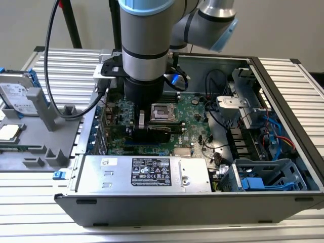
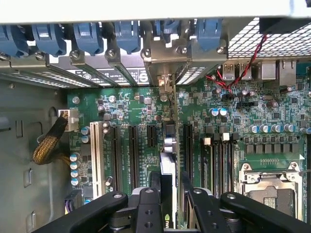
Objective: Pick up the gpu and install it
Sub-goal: 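Insert the gpu into the slot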
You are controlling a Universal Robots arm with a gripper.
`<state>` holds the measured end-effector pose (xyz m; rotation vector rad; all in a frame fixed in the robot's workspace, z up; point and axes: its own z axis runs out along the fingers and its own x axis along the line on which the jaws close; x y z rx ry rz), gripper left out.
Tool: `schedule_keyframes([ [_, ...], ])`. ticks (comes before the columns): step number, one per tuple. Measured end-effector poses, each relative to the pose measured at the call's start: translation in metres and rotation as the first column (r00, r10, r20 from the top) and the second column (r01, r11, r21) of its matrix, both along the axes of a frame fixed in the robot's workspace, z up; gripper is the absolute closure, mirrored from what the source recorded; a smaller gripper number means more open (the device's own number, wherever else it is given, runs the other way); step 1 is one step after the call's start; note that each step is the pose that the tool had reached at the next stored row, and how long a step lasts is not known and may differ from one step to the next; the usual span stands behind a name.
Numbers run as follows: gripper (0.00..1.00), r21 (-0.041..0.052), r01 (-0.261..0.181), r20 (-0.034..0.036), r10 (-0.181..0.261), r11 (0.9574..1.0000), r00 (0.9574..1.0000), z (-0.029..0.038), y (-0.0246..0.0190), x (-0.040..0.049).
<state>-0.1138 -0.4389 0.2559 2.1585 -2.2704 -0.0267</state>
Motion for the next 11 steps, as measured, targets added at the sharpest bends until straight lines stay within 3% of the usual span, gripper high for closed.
schedule_keyframes([
  [11, 1.0, 0.0, 0.0, 0.0, 0.0, 1.0, 1.0, -0.0003, 0.0, 0.0],
])
